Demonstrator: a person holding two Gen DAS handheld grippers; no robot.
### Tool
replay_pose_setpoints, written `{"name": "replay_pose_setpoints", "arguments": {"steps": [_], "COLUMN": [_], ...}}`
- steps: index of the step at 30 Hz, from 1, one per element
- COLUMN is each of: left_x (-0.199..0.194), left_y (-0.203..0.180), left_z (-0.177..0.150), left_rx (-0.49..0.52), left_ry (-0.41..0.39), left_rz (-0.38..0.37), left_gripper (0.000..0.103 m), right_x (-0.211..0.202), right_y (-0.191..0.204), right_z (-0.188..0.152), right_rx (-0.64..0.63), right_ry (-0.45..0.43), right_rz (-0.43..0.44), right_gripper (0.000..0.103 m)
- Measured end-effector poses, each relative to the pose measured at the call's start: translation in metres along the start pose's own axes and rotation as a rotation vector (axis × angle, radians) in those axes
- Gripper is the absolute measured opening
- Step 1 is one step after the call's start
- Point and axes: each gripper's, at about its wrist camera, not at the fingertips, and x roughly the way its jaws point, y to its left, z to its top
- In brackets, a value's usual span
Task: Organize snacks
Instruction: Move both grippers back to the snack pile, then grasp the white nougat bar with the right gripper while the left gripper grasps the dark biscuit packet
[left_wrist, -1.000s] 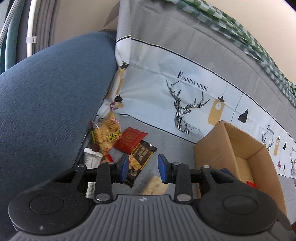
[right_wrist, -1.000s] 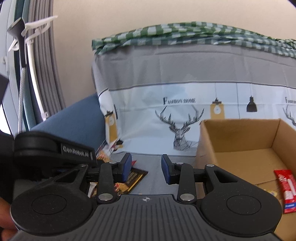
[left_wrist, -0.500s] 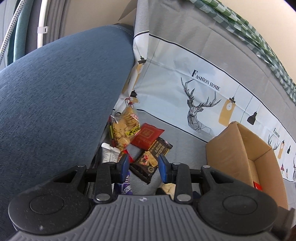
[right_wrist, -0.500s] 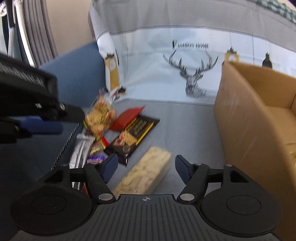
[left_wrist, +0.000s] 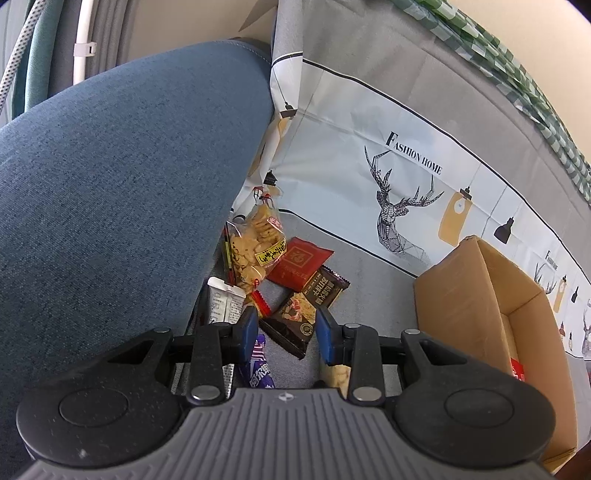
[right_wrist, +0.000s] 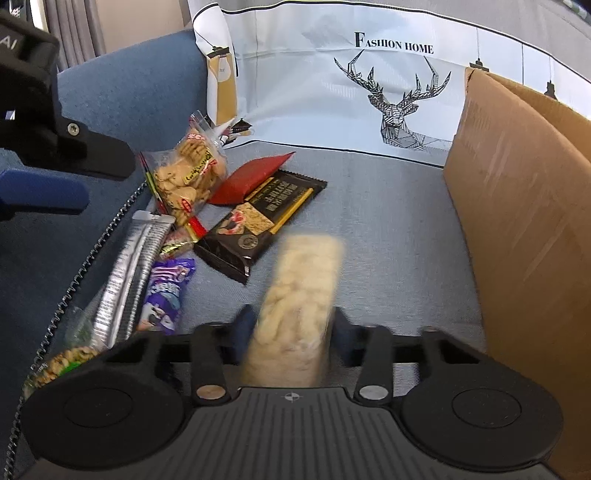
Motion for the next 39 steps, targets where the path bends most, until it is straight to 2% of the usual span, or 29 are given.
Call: {"name": "replay_pose_setpoints", "arguments": {"steps": [7, 11, 13, 15, 17, 20, 21, 22, 24, 27, 31, 39], "left_x": [0.01, 0.021, 0.031, 0.039, 0.049, 0.061, 0.064, 0.07, 0.077, 0.086, 0.096, 0.122], "left_y": [-0.001, -0.001, -0.001, -0.001, -0.001, -0.002, -0.003, -0.005, -0.009, -0.016, -0.023, -0.028], "left_z": [-0.002, -0.005, -0.008, -0.01, -0.012, -0.014, -0.014, -0.015, -0.016, -0.017, -0.013, -0.009], "left_rx": [-0.01, -0.022, -0.02, -0.016, -0.005, -0.001, 0.004, 0.011, 0.027, 0.06, 0.083, 0.146], "left_ry": [0.006, 0.008, 0.018, 0.019, 0.026, 0.029, 0.028, 0.033, 0.039, 0.026, 0.017, 0.049], "left_rz": [-0.023, -0.058, -0.064, -0.073, -0.077, -0.081, -0.082, -0.073, -0.059, -0.044, -0.018, 0.044], "left_gripper": [0.037, 0.038, 0.038, 0.038, 0.042, 0.047, 0.052, 0.056, 0.059, 0.074, 0.079, 0.079], "right_x": [-0.021, -0.029, -0.027, -0.024, -0.019, -0.018, -0.018, -0.017, -0.016, -0.016, -0.017, -0.013], "right_y": [-0.02, -0.023, -0.025, -0.027, -0.03, -0.032, -0.034, -0.036, -0.038, -0.041, -0.042, -0.044], "right_z": [0.004, 0.001, -0.001, -0.004, -0.004, -0.004, -0.003, -0.004, -0.004, -0.005, -0.004, -0.004], "right_rx": [0.002, -0.012, -0.003, -0.006, 0.008, -0.004, 0.001, 0.005, -0.001, 0.009, 0.017, 0.02], "right_ry": [-0.044, -0.036, -0.009, -0.001, 0.029, 0.023, 0.025, 0.027, 0.025, 0.023, 0.027, 0.048], "right_rz": [0.001, 0.003, 0.003, 0.007, 0.008, 0.013, 0.021, 0.029, 0.032, 0.038, 0.039, 0.047], "right_gripper": [0.038, 0.038, 0.039, 0.046, 0.046, 0.046, 0.045, 0.039, 0.038, 0.038, 0.038, 0.038]}}
